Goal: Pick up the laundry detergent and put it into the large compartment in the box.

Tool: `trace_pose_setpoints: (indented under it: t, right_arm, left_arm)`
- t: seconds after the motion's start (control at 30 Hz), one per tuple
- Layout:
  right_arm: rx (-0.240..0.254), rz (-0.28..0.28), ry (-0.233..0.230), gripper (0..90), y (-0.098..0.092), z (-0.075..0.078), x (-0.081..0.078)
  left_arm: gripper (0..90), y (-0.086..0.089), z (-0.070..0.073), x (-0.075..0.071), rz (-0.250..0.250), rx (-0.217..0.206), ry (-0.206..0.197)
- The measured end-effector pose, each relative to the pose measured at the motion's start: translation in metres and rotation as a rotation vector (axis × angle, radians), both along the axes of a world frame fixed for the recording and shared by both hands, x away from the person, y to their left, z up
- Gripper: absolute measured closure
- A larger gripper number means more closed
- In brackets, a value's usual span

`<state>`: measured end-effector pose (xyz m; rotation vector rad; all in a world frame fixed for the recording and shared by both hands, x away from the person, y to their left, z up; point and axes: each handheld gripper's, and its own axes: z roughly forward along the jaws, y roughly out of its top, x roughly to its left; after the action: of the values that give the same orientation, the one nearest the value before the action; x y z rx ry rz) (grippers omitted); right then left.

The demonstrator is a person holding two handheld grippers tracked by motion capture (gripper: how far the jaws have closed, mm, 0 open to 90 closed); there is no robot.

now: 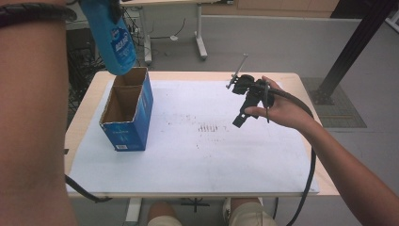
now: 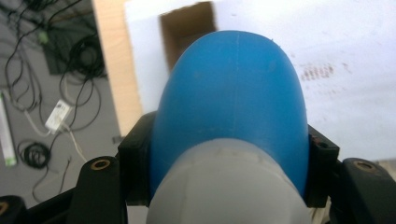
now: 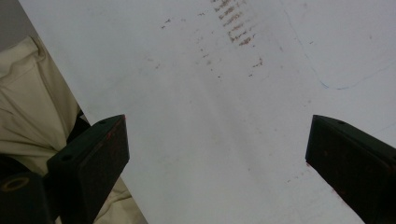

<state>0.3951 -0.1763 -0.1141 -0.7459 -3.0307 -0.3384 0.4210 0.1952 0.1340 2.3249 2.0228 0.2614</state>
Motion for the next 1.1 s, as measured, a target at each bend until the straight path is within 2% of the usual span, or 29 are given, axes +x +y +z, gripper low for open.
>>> trace_pose_setpoints:
  t: [0.13, 0.17, 0.2, 0.3, 0.47, 0.6, 1.1]
  right_arm:
    - [0.001, -0.002, -0.001, 6.1, 0.0, 0.001, -0.001]
    - [0.001, -0.002, -0.001, 6.1, 0.0, 0.001, -0.001]
    - [0.001, -0.007, 0.001, 6.1, -0.001, 0.001, 0.0]
    - [0.004, -0.01, 0.0, 6.1, -0.002, 0.001, 0.001]
    - [0.004, -0.006, 0.002, 6.1, -0.002, 0.0, 0.002]
    - [-0.001, -0.003, 0.006, 6.1, 0.0, -0.001, 0.003]
    - [-0.005, -0.006, 0.004, 6.2, 0.003, 0.0, 0.003]
  left_arm:
    - [37.3, 0.016, -0.002, 0.001, 0.088, 0.005, 0.002]
    - [37.3, 0.016, -0.002, 0.001, 0.088, 0.005, 0.002]
    - [37.3, 0.025, -0.003, 0.0, 0.119, -0.005, 0.001]
    - [37.3, 0.034, -0.007, -0.001, 0.145, -0.01, 0.001]
    - [37.3, 0.04, -0.012, 0.0, 0.156, -0.013, 0.006]
    - [37.3, 0.048, -0.021, 0.003, 0.166, -0.039, 0.011]
    - [37.3, 0.054, -0.044, 0.013, 0.174, -0.052, 0.021]
